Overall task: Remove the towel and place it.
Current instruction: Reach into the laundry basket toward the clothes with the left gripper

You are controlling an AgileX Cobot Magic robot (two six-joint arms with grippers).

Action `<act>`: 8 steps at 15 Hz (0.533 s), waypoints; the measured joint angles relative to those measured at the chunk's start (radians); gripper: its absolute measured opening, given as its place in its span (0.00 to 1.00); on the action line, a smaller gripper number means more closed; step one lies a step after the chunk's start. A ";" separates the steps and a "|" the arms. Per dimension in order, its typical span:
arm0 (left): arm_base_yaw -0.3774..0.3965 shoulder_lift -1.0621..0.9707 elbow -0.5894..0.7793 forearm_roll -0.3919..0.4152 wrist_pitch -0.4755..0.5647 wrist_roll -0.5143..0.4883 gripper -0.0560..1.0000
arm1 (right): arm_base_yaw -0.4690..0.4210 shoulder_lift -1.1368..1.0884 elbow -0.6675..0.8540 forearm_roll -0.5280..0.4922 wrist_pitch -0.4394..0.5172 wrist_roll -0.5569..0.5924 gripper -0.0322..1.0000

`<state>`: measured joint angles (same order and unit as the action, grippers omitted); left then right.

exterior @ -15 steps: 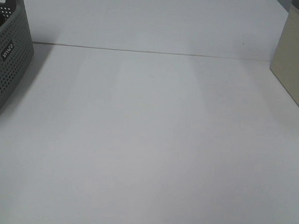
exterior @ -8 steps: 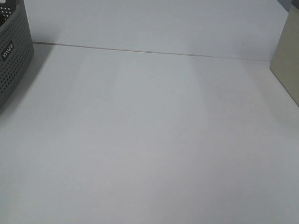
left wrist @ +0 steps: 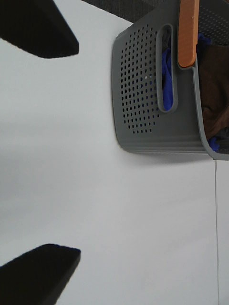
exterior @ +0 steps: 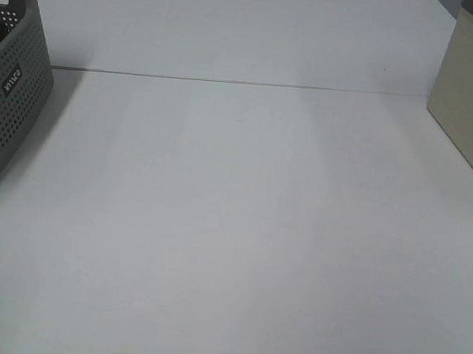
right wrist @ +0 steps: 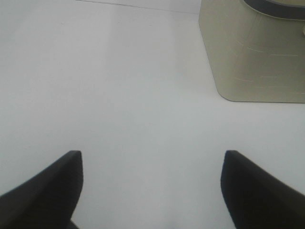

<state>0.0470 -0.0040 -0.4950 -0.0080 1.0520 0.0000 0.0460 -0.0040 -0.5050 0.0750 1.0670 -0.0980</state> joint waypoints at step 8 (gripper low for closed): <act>0.000 0.000 0.000 -0.011 0.000 0.000 0.99 | 0.000 0.000 0.000 0.000 0.000 0.000 0.78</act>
<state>0.0470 -0.0040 -0.4950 -0.0190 1.0520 0.0000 0.0460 -0.0040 -0.5050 0.0750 1.0670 -0.0980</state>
